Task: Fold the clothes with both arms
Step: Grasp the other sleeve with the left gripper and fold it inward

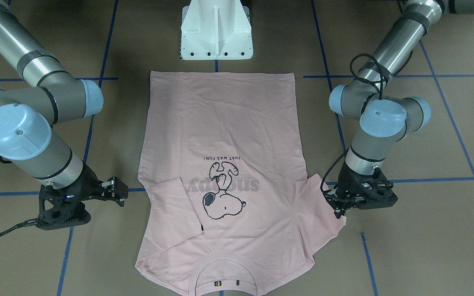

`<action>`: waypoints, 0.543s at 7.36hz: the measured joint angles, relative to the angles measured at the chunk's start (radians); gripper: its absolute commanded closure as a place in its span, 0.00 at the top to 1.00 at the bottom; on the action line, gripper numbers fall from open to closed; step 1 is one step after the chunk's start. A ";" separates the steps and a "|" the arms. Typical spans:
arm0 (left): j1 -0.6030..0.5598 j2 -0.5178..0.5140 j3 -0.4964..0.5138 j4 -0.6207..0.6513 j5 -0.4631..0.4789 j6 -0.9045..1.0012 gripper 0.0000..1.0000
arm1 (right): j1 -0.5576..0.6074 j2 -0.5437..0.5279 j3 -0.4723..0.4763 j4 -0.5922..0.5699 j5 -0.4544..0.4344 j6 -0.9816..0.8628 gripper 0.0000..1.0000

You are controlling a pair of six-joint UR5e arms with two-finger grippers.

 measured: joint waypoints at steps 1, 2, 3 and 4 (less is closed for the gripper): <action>0.007 -0.042 -0.009 0.036 -0.002 -0.050 0.00 | 0.000 0.000 0.001 0.000 0.002 0.000 1.00; 0.024 -0.102 0.013 0.058 0.004 -0.109 0.00 | 0.002 -0.001 0.004 0.001 0.005 0.000 1.00; 0.043 -0.169 0.065 0.074 0.023 -0.146 0.00 | 0.006 -0.005 0.011 0.002 0.012 0.000 1.00; 0.061 -0.224 0.123 0.079 0.043 -0.168 0.00 | 0.007 -0.010 0.017 0.002 0.015 0.000 1.00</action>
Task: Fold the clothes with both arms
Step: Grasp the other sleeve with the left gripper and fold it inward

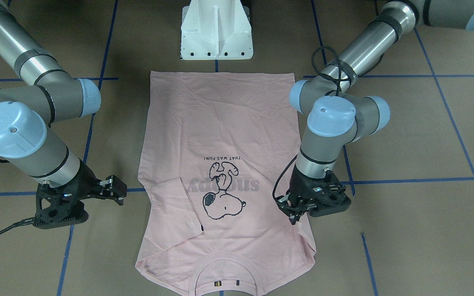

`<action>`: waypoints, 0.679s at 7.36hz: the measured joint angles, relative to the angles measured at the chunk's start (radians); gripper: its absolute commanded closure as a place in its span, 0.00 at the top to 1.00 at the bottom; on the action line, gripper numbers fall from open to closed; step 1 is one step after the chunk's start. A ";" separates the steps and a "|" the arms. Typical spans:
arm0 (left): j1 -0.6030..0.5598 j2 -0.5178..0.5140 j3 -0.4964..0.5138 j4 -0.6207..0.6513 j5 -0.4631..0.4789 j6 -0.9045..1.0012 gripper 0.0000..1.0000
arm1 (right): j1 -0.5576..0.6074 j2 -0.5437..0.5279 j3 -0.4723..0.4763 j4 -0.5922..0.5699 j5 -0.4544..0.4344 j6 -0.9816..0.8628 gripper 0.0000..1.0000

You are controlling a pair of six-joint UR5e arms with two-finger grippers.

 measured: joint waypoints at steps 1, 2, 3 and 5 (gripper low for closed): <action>0.015 -0.030 0.037 -0.001 0.010 -0.011 0.40 | -0.001 -0.003 0.003 0.000 0.000 0.000 1.00; 0.025 -0.041 0.055 -0.008 0.014 -0.015 0.99 | -0.002 -0.004 0.003 0.000 -0.003 0.000 1.00; 0.030 -0.047 0.064 -0.023 0.015 -0.016 1.00 | -0.005 -0.005 0.002 0.000 -0.006 0.001 1.00; 0.031 -0.057 0.068 -0.055 0.015 -0.017 1.00 | -0.009 -0.003 -0.001 0.000 -0.008 0.006 1.00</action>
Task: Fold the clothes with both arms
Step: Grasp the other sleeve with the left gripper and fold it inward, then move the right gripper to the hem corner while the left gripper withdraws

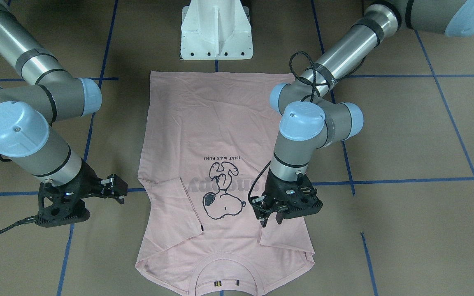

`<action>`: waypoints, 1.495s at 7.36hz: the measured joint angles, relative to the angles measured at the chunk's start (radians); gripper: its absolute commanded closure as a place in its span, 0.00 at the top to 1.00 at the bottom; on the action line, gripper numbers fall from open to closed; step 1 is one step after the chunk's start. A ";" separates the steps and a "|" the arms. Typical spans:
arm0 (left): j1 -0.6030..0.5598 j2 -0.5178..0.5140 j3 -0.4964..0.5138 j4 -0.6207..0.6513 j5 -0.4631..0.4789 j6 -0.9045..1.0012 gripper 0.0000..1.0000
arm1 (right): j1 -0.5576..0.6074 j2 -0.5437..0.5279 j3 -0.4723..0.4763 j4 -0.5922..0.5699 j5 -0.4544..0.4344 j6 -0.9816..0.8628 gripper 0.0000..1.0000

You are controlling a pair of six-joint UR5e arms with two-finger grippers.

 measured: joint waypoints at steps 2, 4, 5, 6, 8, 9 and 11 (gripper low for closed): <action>-0.003 0.002 -0.013 0.001 -0.019 0.002 1.00 | -0.003 -0.004 0.018 -0.004 0.011 0.028 1.00; -0.004 0.052 -0.128 0.081 -0.103 0.014 1.00 | -0.032 -0.058 0.108 -0.005 0.025 0.162 1.00; -0.003 0.106 -0.237 0.148 -0.136 0.036 1.00 | -0.065 -0.122 0.192 -0.005 0.004 0.222 1.00; -0.002 0.170 -0.356 0.219 -0.168 0.071 1.00 | -0.103 -0.202 0.285 -0.006 -0.023 0.279 1.00; 0.001 0.268 -0.559 0.376 -0.195 0.107 1.00 | -0.232 -0.372 0.487 -0.005 -0.134 0.437 1.00; 0.011 0.310 -0.639 0.428 -0.193 0.111 1.00 | -0.337 -0.440 0.574 -0.006 -0.234 0.529 1.00; 0.055 0.416 -0.776 0.459 -0.130 0.111 1.00 | -0.556 -0.515 0.688 -0.008 -0.424 0.690 1.00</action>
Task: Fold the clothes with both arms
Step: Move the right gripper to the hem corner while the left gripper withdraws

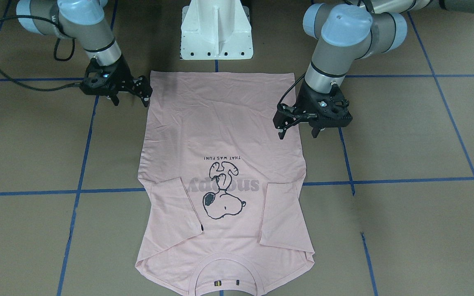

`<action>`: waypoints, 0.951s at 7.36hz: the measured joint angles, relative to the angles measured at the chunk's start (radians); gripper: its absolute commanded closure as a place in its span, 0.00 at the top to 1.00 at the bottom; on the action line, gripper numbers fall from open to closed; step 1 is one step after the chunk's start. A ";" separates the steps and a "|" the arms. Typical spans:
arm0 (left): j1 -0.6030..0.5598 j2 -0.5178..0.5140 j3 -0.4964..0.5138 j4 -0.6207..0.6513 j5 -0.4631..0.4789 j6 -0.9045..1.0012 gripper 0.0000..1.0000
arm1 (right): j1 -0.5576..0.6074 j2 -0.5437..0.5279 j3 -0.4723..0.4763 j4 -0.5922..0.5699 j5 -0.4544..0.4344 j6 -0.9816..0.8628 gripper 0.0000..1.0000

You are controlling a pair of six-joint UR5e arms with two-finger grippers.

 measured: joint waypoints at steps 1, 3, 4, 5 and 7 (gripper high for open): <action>0.011 0.027 -0.028 0.003 0.019 -0.001 1.00 | -0.087 -0.014 0.023 -0.001 -0.071 0.056 1.00; 0.016 0.043 -0.041 0.003 0.027 -0.003 1.00 | -0.203 -0.016 0.037 -0.052 -0.157 0.141 1.00; 0.017 0.044 -0.042 0.002 0.027 -0.002 1.00 | -0.232 -0.013 0.039 -0.089 -0.172 0.160 1.00; 0.017 0.045 -0.042 0.001 0.026 -0.002 1.00 | -0.250 -0.010 0.038 -0.106 -0.176 0.167 1.00; 0.017 0.044 -0.042 0.000 0.025 -0.001 1.00 | -0.271 -0.009 0.033 -0.116 -0.172 0.171 0.99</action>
